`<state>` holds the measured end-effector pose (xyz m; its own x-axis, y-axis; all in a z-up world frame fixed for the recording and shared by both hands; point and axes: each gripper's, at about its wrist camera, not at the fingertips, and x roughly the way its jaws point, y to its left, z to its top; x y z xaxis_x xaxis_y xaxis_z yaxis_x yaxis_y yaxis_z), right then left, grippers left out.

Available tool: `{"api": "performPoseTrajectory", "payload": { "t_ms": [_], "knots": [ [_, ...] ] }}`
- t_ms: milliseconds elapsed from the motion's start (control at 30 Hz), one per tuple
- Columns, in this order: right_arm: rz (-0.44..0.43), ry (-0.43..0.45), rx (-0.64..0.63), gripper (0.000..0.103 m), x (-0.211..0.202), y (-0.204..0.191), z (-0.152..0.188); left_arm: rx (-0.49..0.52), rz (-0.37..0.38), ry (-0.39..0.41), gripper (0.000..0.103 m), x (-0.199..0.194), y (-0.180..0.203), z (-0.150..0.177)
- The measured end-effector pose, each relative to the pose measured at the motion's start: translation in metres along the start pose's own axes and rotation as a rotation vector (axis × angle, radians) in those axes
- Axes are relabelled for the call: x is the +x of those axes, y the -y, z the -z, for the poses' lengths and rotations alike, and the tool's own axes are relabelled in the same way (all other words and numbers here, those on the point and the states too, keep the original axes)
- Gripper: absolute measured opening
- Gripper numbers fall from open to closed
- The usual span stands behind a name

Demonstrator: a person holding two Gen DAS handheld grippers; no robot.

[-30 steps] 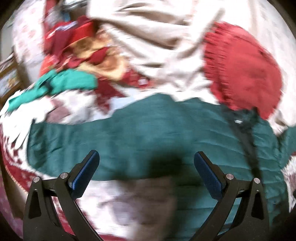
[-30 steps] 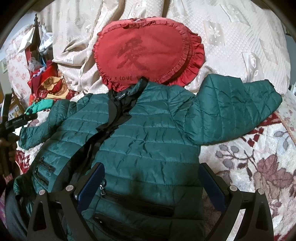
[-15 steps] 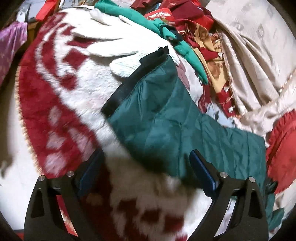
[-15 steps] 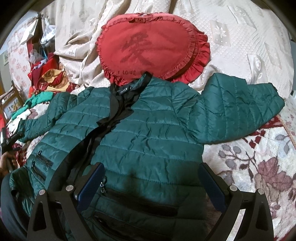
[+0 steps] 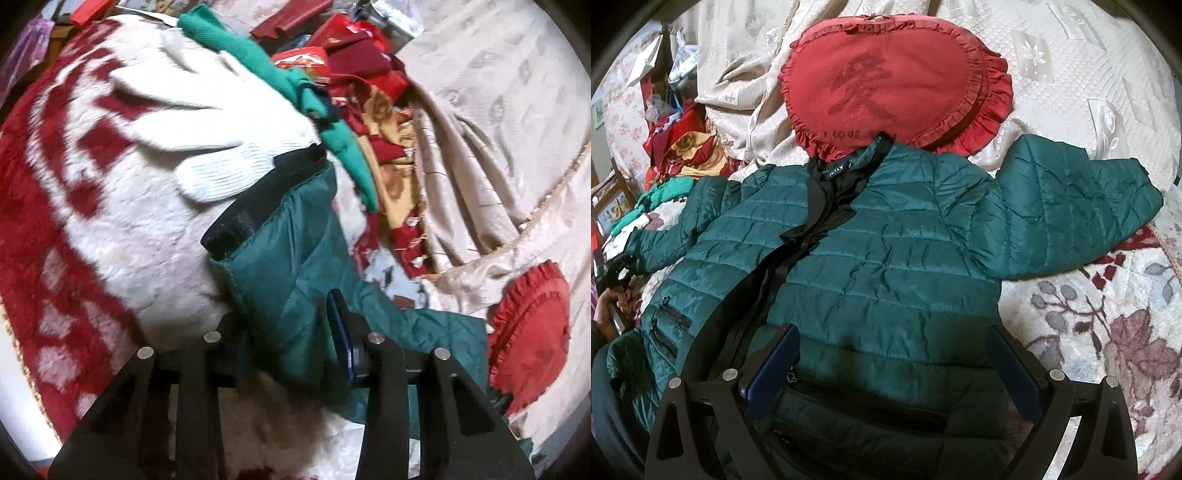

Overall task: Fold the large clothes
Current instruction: 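Grasp the cuff of the sleeve nearest the left tool and lift, then carry the held sleeve across the jacket body toward the other sleeve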

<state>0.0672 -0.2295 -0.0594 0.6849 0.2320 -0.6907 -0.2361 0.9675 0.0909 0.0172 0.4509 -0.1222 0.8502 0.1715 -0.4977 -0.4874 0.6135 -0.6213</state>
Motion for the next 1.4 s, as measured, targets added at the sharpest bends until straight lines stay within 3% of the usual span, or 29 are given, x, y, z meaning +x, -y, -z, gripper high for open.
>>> {"api": "performPoseTrajectory", "payload": {
  "t_ms": [133, 233, 400, 467, 500, 533, 667, 833, 1000, 1133, 1267, 1400],
  "knots": [
    [-0.001, -0.001, 0.001, 0.1, 0.0, 0.0, 0.0, 0.077, -0.004, -0.013, 0.037, 0.013, 0.012, -0.006],
    [0.0, -0.004, 0.001, 0.1, 0.001, -0.001, 0.001, 0.122, -0.061, -0.03, 0.04, 0.029, 0.017, -0.015],
    [0.002, -0.01, 0.001, 0.1, 0.002, -0.002, 0.001, 0.096, -0.117, -0.053, 0.04, 0.039, 0.012, -0.021],
    [0.003, -0.011, 0.003, 0.1, 0.002, -0.002, 0.001, 0.105, -0.167, -0.078, 0.031, 0.04, 0.016, -0.023],
    [0.002, -0.013, 0.005, 0.1, 0.003, 0.0, 0.001, 0.112, -0.191, -0.087, 0.019, 0.04, 0.018, -0.024],
    [0.002, -0.015, 0.007, 0.1, 0.003, 0.001, 0.001, 0.115, -0.2, -0.088, 0.014, 0.038, 0.02, -0.024],
    [0.002, -0.014, 0.013, 0.1, 0.003, 0.004, 0.0, 0.153, -0.187, -0.054, 0.009, 0.015, 0.04, -0.027],
    [0.064, -0.055, 0.044, 0.1, 0.009, 0.012, 0.001, 0.234, 0.001, -0.07, 0.008, -0.01, 0.108, -0.022],
    [0.087, -0.06, 0.072, 0.1, 0.0, 0.021, 0.001, 0.297, 0.215, -0.141, 0.008, -0.011, 0.198, 0.014],
    [0.094, -0.041, 0.09, 0.1, -0.012, 0.03, 0.002, 0.343, 0.347, -0.235, 0.008, -0.003, 0.27, 0.063],
    [0.197, -0.077, 0.114, 0.1, -0.008, 0.046, 0.008, 0.409, 0.497, -0.327, 0.008, 0.0, 0.339, 0.121],
    [0.238, -0.066, 0.171, 0.1, -0.01, 0.067, 0.012, 0.476, 0.641, -0.433, 0.008, 0.007, 0.405, 0.181]
  ]
}}
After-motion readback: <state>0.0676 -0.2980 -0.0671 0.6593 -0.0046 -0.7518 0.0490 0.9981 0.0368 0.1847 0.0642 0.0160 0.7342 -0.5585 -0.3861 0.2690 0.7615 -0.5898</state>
